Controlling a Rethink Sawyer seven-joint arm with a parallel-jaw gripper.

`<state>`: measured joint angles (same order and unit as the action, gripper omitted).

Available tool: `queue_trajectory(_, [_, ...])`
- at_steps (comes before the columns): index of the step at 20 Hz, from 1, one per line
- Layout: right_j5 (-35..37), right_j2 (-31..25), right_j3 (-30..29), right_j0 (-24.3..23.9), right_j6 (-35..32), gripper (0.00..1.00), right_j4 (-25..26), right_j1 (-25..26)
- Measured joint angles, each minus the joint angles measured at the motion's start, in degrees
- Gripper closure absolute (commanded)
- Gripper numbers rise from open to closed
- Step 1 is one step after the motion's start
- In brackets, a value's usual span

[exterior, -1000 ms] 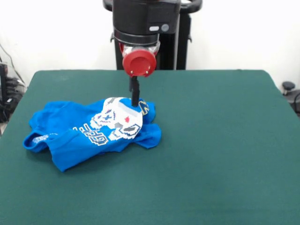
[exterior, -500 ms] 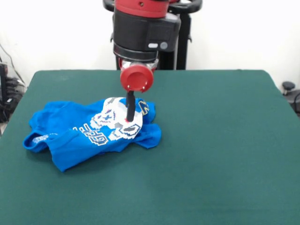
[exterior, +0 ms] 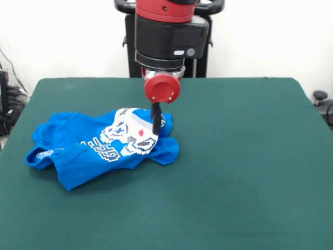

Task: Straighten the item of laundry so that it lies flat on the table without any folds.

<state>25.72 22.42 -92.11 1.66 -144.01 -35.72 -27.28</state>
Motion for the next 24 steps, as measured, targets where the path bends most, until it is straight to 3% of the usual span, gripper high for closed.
queue_trajectory(10, [1.28, -0.66, -0.07, 0.41, 0.00, 0.00, -0.89, 0.43])
queue_trajectory(24, [-12.66, -5.90, -0.12, -1.27, 0.00, 0.00, -2.00, 7.71])
